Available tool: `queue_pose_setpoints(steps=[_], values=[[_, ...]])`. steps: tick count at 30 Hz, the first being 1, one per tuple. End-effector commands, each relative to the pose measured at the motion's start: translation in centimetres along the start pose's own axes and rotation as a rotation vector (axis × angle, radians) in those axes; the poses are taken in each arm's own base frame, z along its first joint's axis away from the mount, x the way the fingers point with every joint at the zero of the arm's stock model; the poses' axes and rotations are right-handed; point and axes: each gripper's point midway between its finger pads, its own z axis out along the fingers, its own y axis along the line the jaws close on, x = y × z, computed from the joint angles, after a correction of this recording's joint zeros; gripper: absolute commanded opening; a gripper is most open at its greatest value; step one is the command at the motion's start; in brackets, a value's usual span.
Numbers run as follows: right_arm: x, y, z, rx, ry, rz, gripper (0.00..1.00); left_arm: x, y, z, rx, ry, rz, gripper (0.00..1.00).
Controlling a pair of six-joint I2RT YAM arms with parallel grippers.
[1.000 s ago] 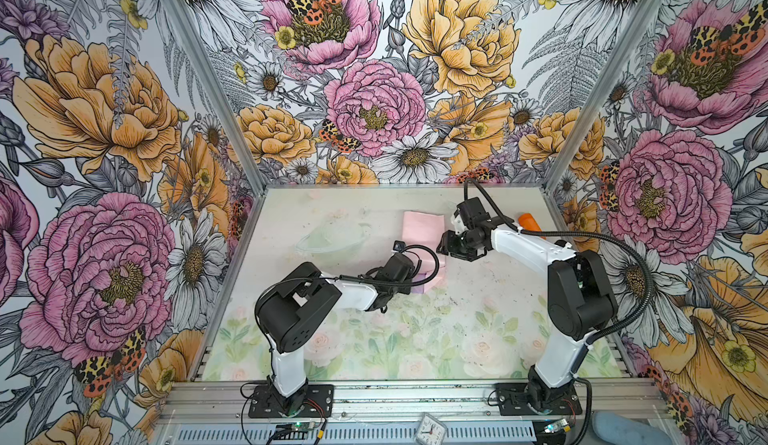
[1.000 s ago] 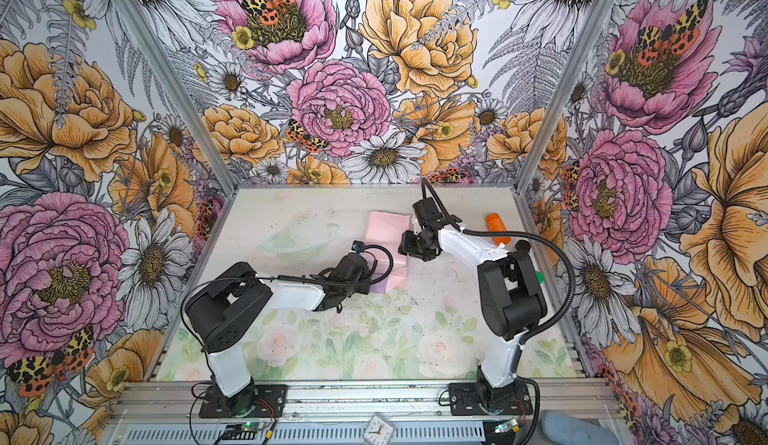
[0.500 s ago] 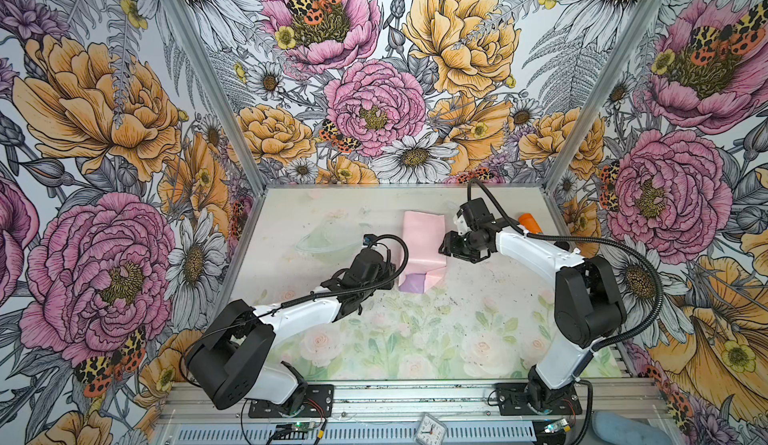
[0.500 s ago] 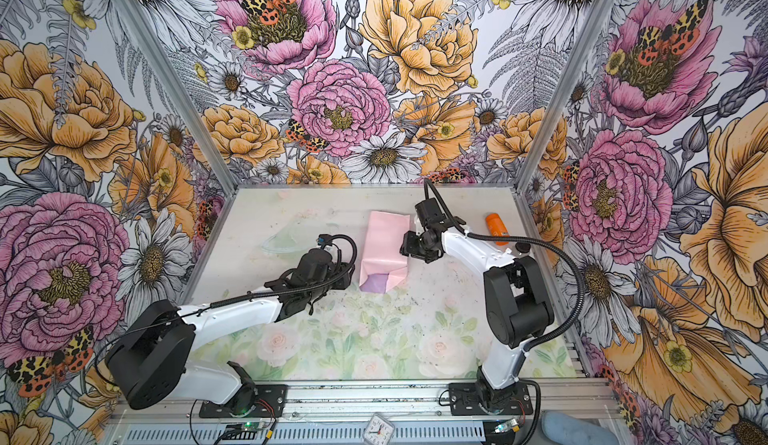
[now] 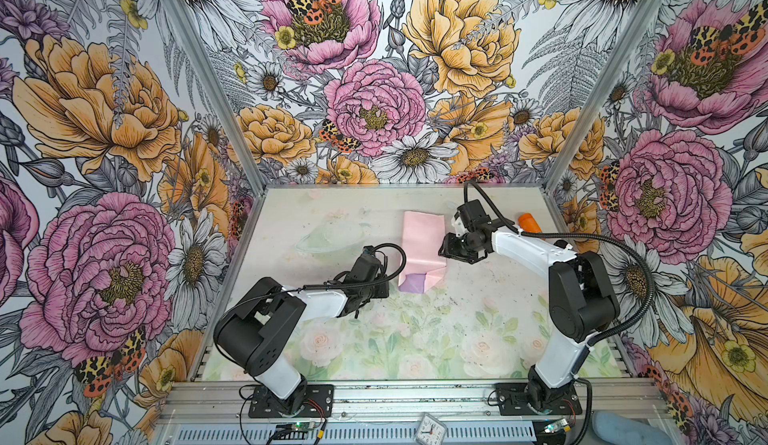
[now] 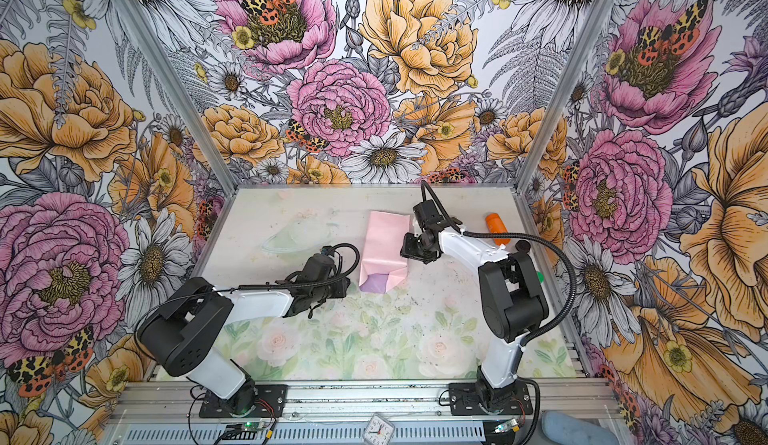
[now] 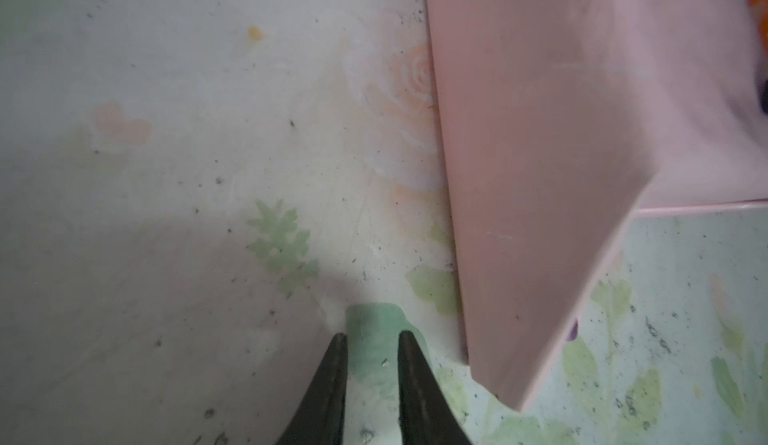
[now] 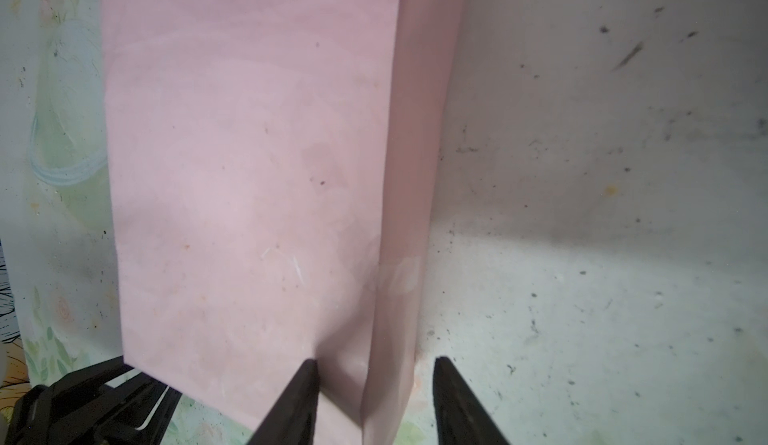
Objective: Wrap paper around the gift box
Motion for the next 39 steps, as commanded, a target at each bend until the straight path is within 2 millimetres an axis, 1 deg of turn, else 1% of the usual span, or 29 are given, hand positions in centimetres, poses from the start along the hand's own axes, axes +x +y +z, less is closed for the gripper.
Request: queue_pose_setpoints(steps=[1, 7, 16, 18, 19, 27, 32, 36, 39], values=[[0.9, -1.1, 1.2, 0.047, 0.033, -0.01, 0.46, -1.7, -3.4, 0.6, 0.118, -0.045, 0.03, 0.22], [1.1, -1.0, 1.3, 0.047, 0.037, -0.012, 0.46, -2.2, -5.6, 1.4, 0.187, -0.065, 0.039, 0.2], [1.3, -0.6, 1.3, 0.043, 0.038, -0.019, 0.46, -3.2, -7.7, 2.7, 0.255, -0.082, 0.047, 0.19], [1.3, -0.7, 1.3, 0.045, 0.038, -0.018, 0.46, -3.7, -8.3, 2.6, 0.267, -0.092, 0.048, 0.19], [1.3, -0.6, 1.2, 0.045, 0.036, -0.019, 0.46, -2.7, -7.7, 3.8, 0.249, -0.065, 0.048, 0.19], [1.4, -0.2, 1.1, 0.036, 0.032, -0.022, 0.46, -2.3, -8.4, 5.2, 0.259, -0.074, 0.044, 0.2], [1.3, 0.1, 1.0, 0.028, 0.027, -0.019, 0.49, -1.5, -8.0, 6.2, 0.237, -0.082, 0.041, 0.22], [1.2, 0.4, 0.5, 0.023, 0.014, -0.021, 0.51, -1.1, -7.9, 6.0, 0.23, -0.082, 0.05, 0.23], [0.6, 0.7, -0.4, 0.012, -0.01, -0.018, 0.53, -1.6, -7.7, 5.3, 0.221, -0.105, 0.054, 0.24]])
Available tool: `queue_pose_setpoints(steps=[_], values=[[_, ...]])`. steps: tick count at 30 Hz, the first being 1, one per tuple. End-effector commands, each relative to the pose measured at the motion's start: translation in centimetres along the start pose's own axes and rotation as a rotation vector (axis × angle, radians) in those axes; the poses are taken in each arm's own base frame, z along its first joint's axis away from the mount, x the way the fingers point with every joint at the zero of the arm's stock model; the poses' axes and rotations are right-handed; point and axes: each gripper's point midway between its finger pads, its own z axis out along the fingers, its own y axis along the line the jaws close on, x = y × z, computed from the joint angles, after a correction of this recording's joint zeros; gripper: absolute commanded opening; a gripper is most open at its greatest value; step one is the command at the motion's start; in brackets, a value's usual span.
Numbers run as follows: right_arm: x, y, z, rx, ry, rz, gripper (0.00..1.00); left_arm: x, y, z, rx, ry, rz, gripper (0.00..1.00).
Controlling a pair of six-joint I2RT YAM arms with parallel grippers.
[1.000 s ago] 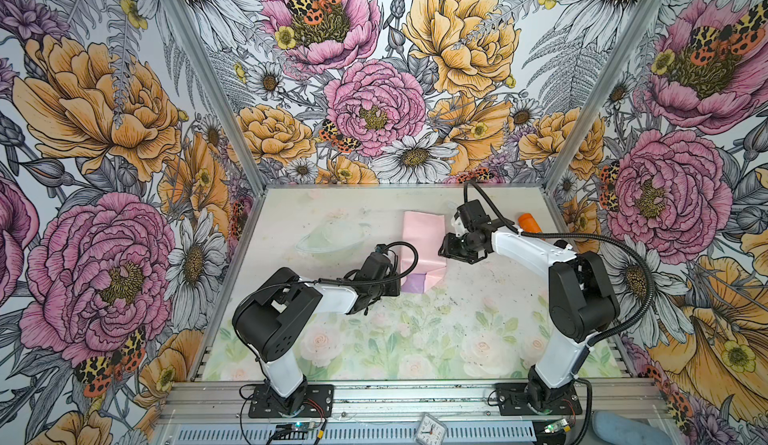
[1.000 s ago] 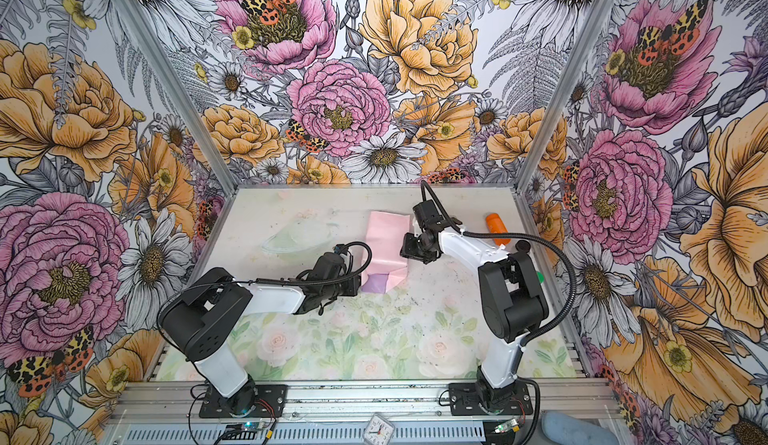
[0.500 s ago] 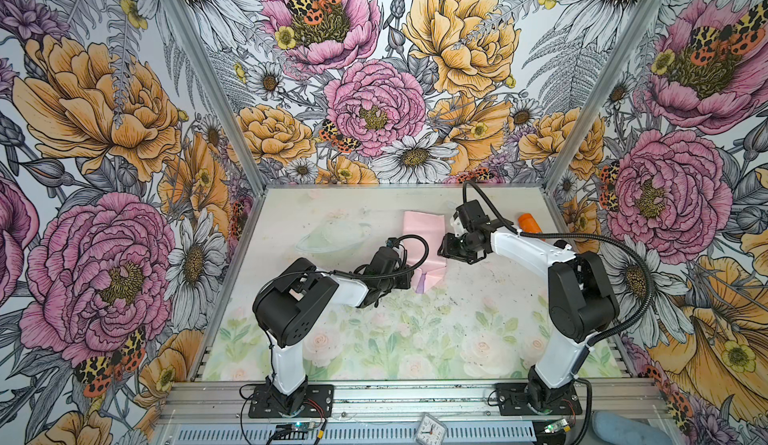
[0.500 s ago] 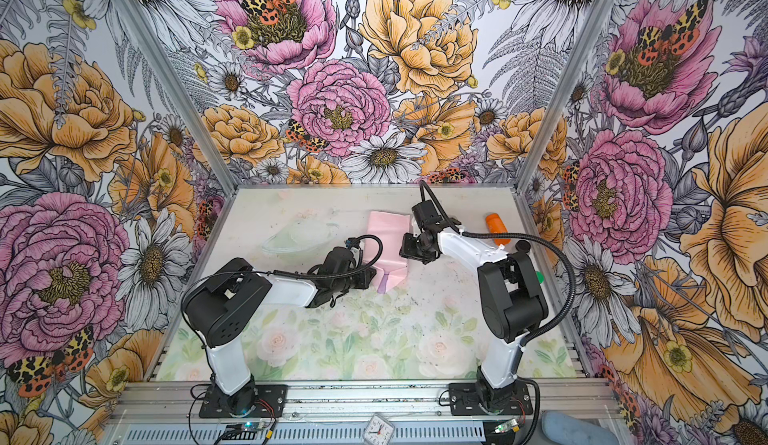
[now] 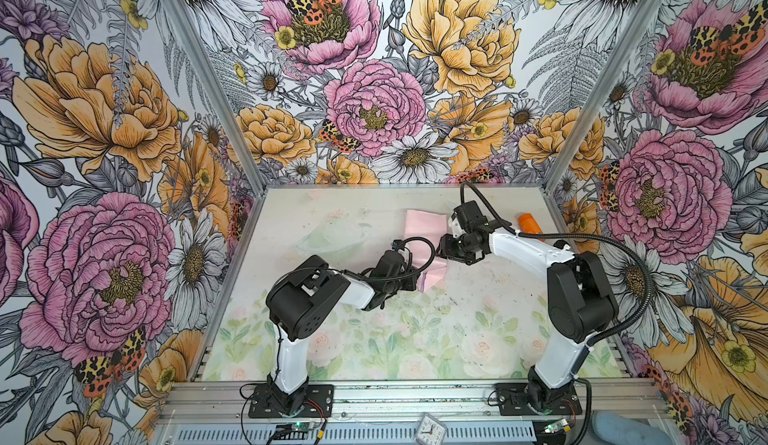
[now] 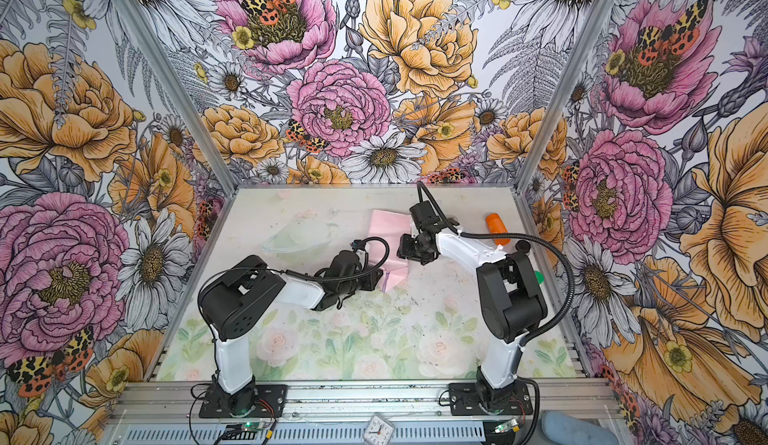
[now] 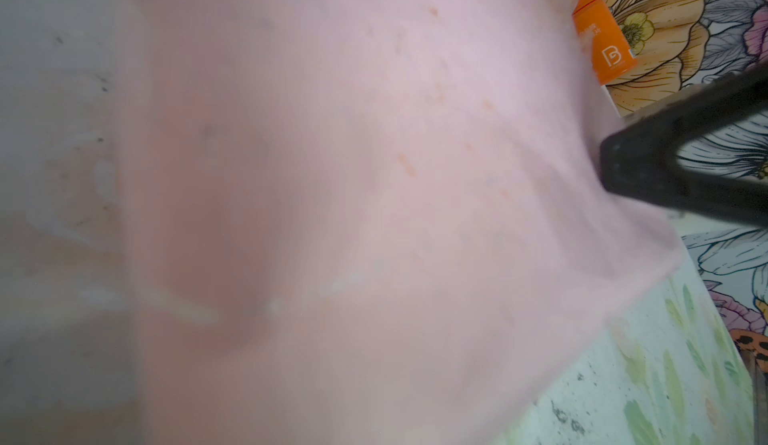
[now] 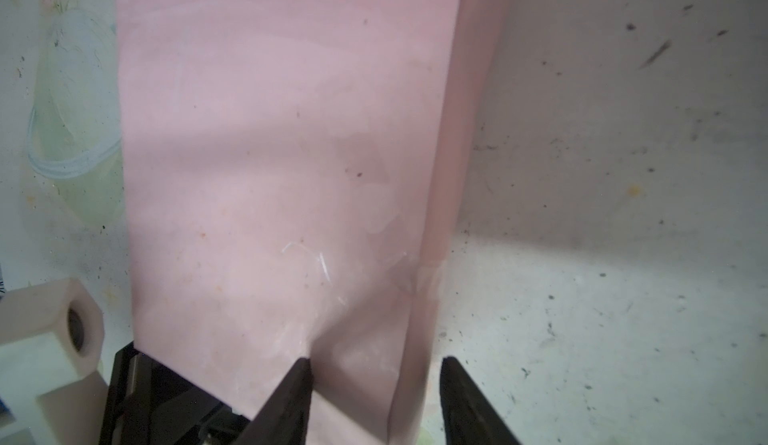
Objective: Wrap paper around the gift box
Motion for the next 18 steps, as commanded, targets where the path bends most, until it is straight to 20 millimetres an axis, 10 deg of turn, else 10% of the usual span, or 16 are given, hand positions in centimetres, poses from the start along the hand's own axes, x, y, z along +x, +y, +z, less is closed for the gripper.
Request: queue_pose_setpoints(steps=[1, 7, 18], values=[[0.1, -0.1, -1.0, 0.009, -0.016, 0.006, 0.53, -0.2, 0.3, -0.7, -0.027, -0.027, 0.011, 0.24], [-1.1, -0.2, -2.7, -0.012, -0.06, 0.032, 0.55, -1.3, 1.6, -2.1, -0.083, -0.062, 0.004, 0.24], [-0.9, -1.0, 1.1, 0.024, 0.015, 0.026, 0.52, -1.1, 1.5, -1.5, -0.091, -0.047, 0.027, 0.22]])
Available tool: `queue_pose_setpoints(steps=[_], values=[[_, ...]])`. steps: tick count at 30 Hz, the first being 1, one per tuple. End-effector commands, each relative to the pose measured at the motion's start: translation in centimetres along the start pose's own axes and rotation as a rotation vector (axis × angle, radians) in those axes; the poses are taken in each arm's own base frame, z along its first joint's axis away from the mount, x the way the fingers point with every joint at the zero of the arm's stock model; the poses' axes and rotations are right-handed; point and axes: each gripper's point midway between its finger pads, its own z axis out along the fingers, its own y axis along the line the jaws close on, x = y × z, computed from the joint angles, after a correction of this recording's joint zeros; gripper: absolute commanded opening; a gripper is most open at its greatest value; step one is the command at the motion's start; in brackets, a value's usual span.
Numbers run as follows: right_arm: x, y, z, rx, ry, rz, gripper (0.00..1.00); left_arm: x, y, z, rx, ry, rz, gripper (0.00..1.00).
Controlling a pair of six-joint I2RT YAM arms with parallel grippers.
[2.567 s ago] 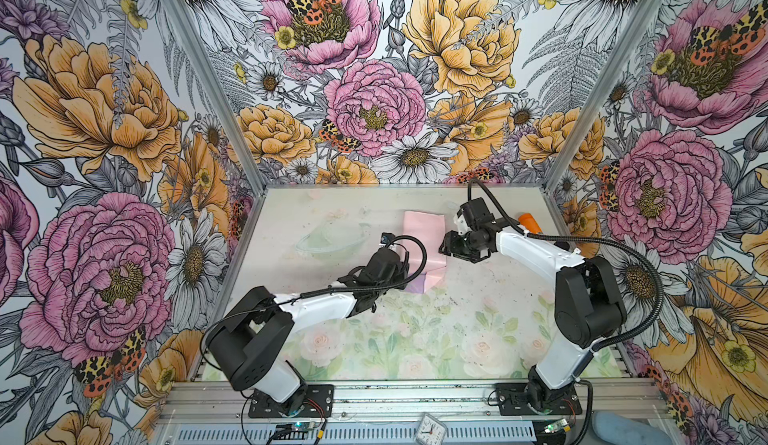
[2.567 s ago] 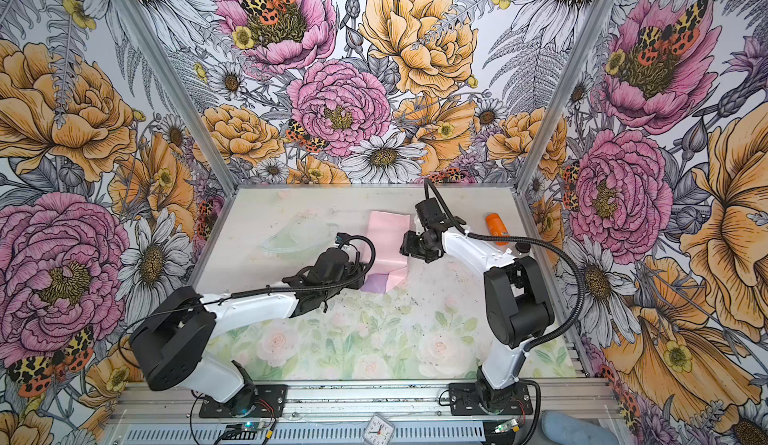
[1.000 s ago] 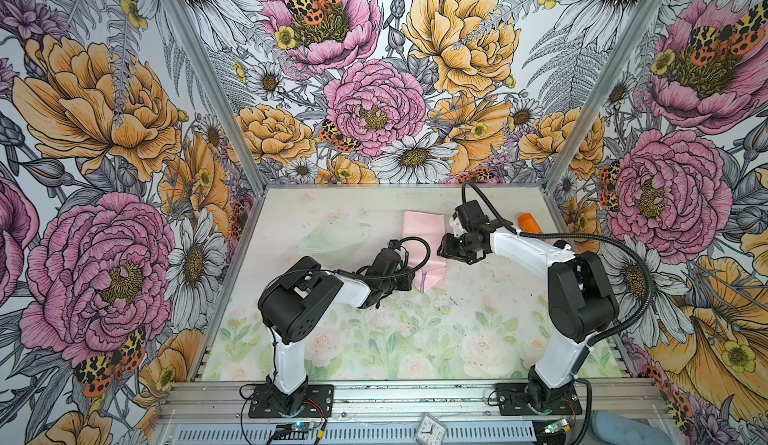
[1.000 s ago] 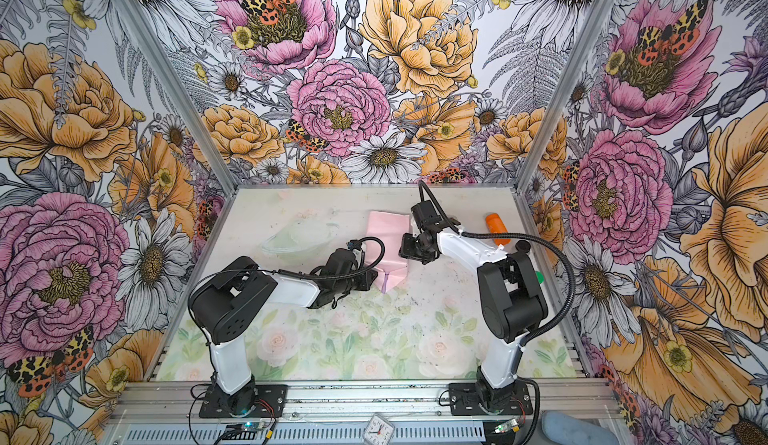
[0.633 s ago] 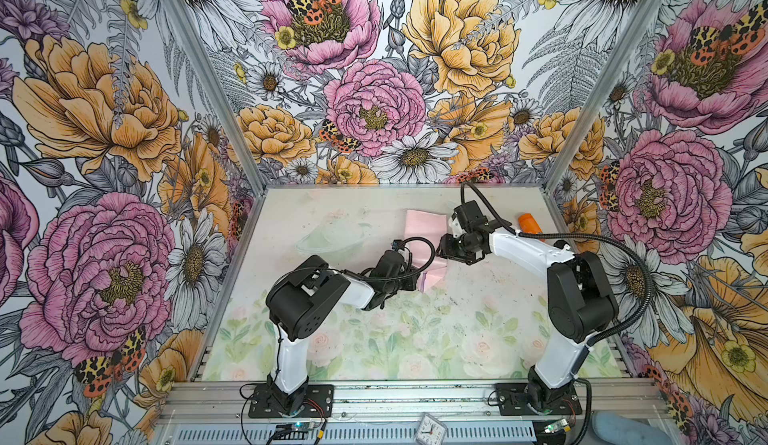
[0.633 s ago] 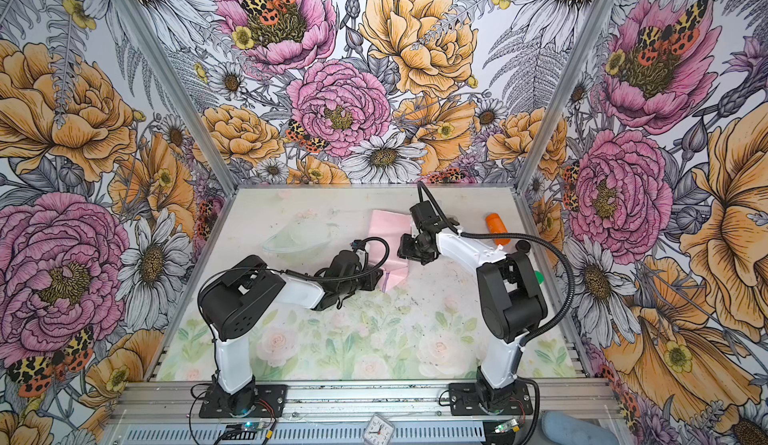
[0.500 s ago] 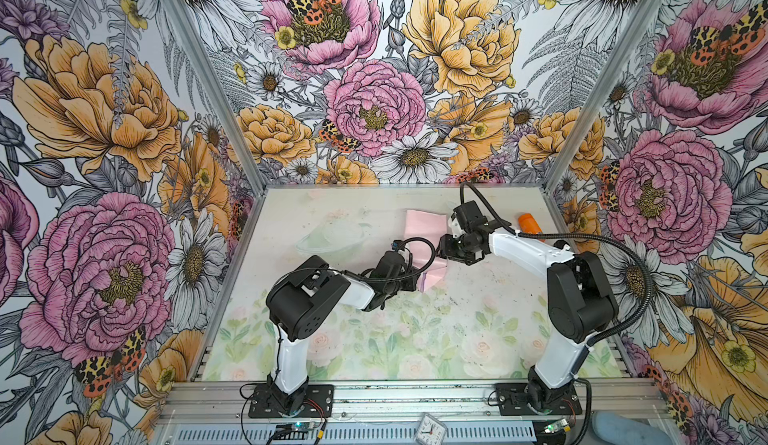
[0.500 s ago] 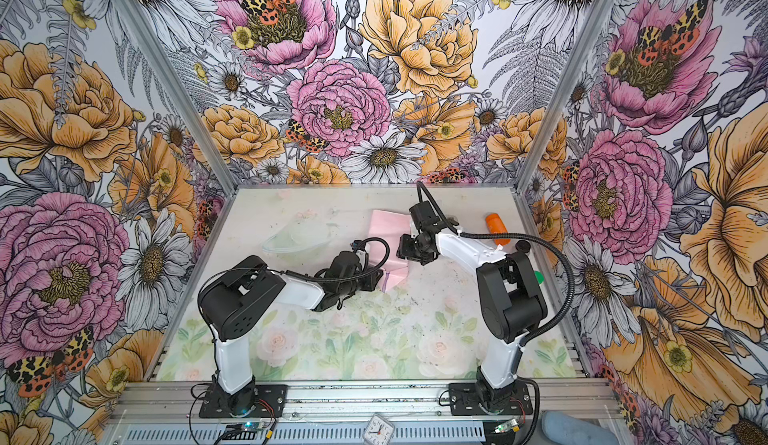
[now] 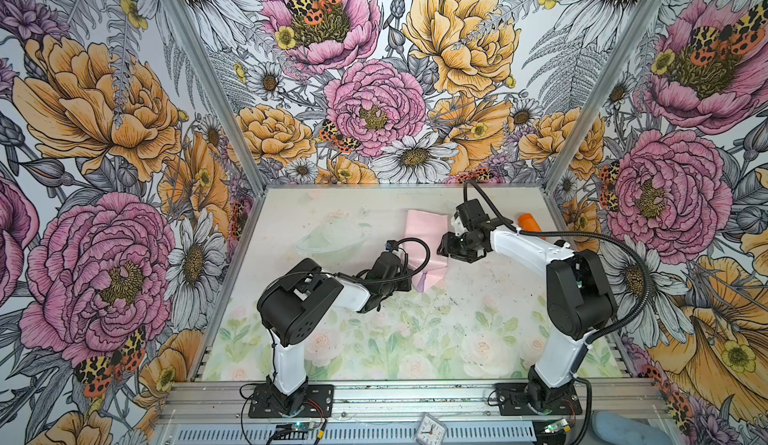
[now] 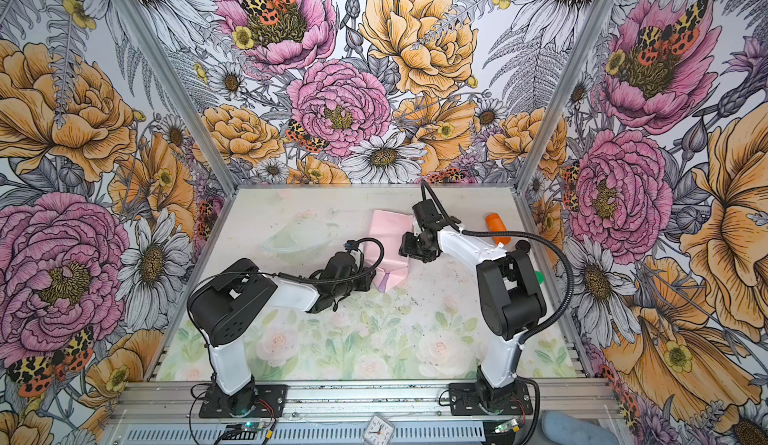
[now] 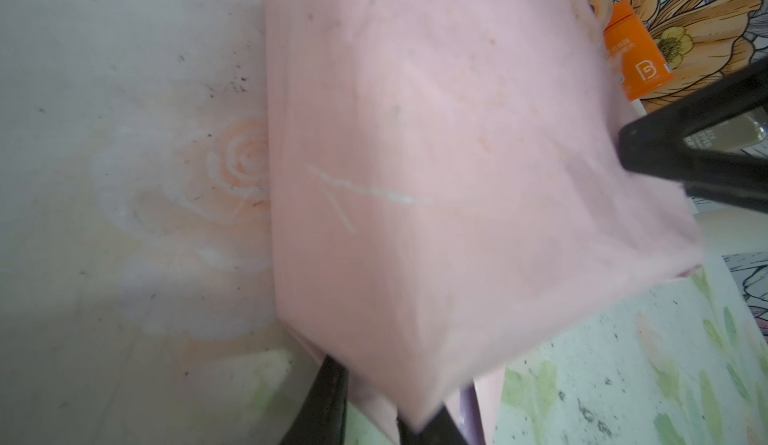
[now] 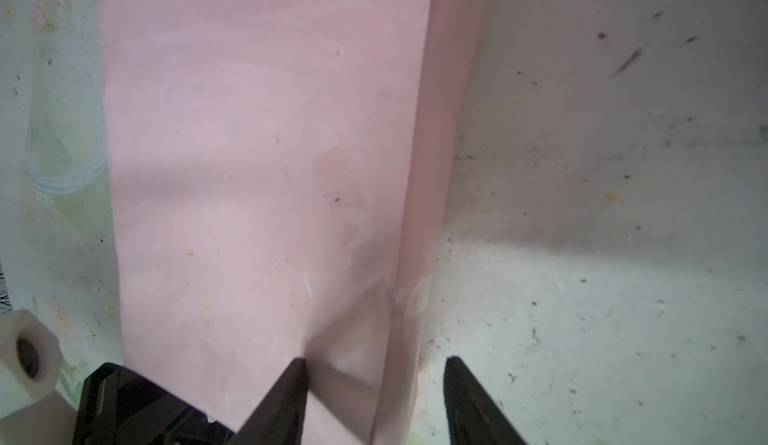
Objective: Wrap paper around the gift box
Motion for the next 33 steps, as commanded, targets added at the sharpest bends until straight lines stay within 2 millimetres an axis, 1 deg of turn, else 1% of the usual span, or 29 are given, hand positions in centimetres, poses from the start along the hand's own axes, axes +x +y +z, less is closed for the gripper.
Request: queue_pose_setpoints(steps=[1, 5, 9, 12, 16, 19, 23, 27, 29, 33], values=[[0.3, -0.4, 1.2, 0.027, 0.022, -0.007, 0.51, -0.6, -0.4, 0.2, -0.006, -0.017, 0.036, 0.22], [1.1, -0.6, 1.9, 0.037, 0.048, -0.016, 0.45, -0.1, -1.1, 0.8, 0.008, -0.001, 0.049, 0.22], [1.7, -0.5, 2.1, 0.037, 0.06, -0.022, 0.42, 0.1, -2.1, 1.2, 0.025, 0.003, 0.059, 0.22], [2.0, -0.2, 2.3, 0.034, 0.066, -0.027, 0.41, 0.3, -2.3, 1.8, 0.028, 0.009, 0.059, 0.22], [2.2, -0.2, 2.4, 0.037, 0.069, -0.029, 0.41, 0.5, -1.9, 2.4, 0.006, 0.006, 0.055, 0.22], [2.4, -0.4, 2.4, 0.046, 0.071, -0.028, 0.41, 0.3, -1.7, 2.4, -0.004, 0.0, 0.057, 0.22], [2.6, -1.0, 2.5, 0.065, 0.072, -0.025, 0.4, -0.3, -0.9, 1.6, -0.03, -0.025, 0.054, 0.22], [2.7, -1.2, 2.4, 0.073, 0.071, -0.025, 0.39, -0.8, 0.7, 0.6, -0.07, -0.044, 0.04, 0.22], [2.8, -1.3, 2.4, 0.074, 0.07, -0.025, 0.39, -0.8, 1.2, 0.4, -0.081, -0.046, 0.04, 0.22], [2.7, -1.0, 2.3, 0.069, 0.066, -0.029, 0.39, -0.5, 1.0, 0.8, -0.075, -0.036, 0.047, 0.22]])
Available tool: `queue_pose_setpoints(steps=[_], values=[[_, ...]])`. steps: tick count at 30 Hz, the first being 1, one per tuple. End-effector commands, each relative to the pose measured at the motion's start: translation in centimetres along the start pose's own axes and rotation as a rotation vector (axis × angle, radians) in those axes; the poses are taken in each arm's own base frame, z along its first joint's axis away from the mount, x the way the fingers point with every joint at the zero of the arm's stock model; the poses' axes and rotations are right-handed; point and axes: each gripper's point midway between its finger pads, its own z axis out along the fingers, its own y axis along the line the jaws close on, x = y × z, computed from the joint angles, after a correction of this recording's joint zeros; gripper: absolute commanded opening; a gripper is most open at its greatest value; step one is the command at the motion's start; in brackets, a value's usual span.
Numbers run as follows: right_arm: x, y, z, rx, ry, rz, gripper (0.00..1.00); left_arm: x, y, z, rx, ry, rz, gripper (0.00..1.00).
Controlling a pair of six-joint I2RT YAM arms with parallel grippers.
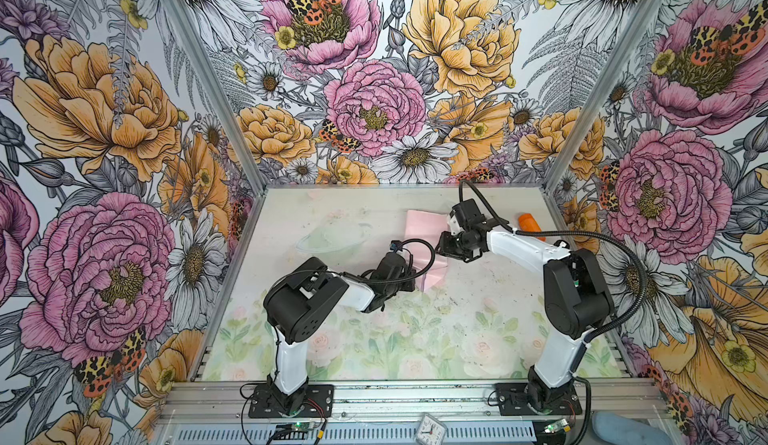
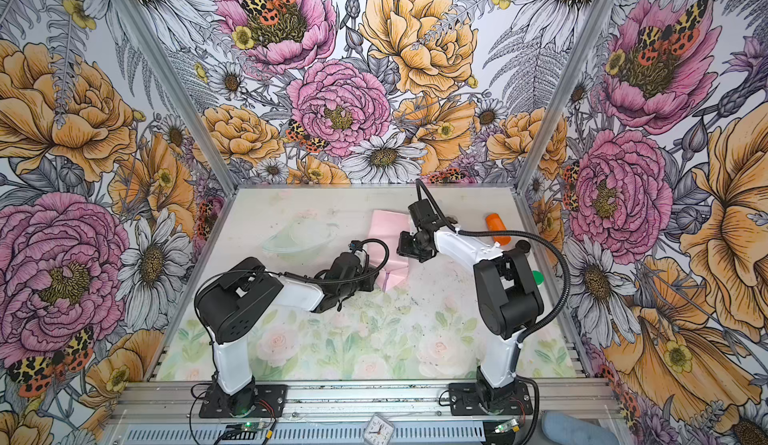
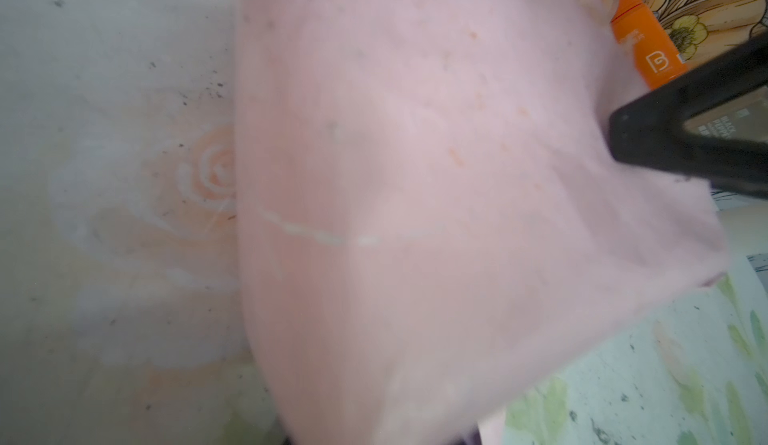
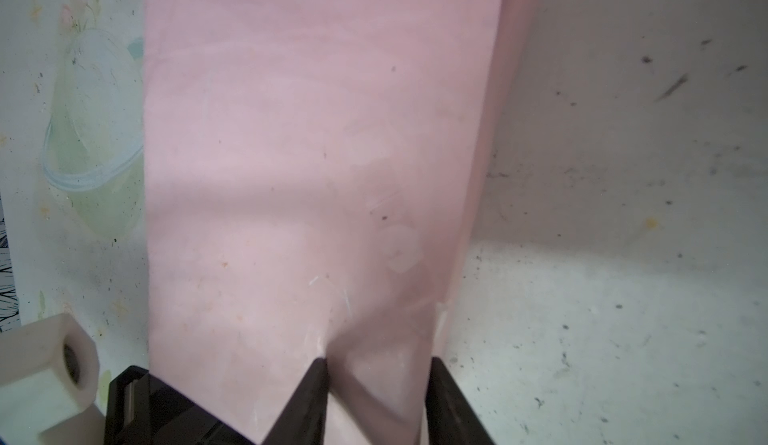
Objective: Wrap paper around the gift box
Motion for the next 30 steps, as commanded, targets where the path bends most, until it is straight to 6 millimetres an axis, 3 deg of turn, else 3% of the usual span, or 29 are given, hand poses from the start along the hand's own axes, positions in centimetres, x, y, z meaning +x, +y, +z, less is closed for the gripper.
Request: queue_pose_setpoints(steps=[1, 7, 11, 17, 27, 30], values=[[2.7, -1.9, 1.6, 0.076, 0.084, 0.001, 0.39, -0.3, 1.2, 0.1, -0.052, -0.016, 0.021, 0.22], [2.6, -1.3, 1.7, 0.065, 0.083, -0.005, 0.38, 0.7, -1.6, 1.1, 0.002, 0.007, 0.048, 0.22], [2.7, -1.0, 1.7, 0.061, 0.082, -0.009, 0.38, 1.3, -2.4, 1.3, 0.023, 0.022, 0.05, 0.22], [2.5, -1.2, 1.4, 0.064, 0.074, -0.002, 0.38, 2.5, -1.6, -0.4, 0.014, 0.042, 0.009, 0.22], [2.4, -1.0, 1.2, 0.062, 0.068, -0.006, 0.39, 4.6, -4.4, -2.6, 0.097, 0.095, -0.074, 0.22], [2.3, -1.0, 1.2, 0.06, 0.065, -0.009, 0.39, 3.8, -5.3, -4.1, 0.126, 0.075, -0.114, 0.22]])
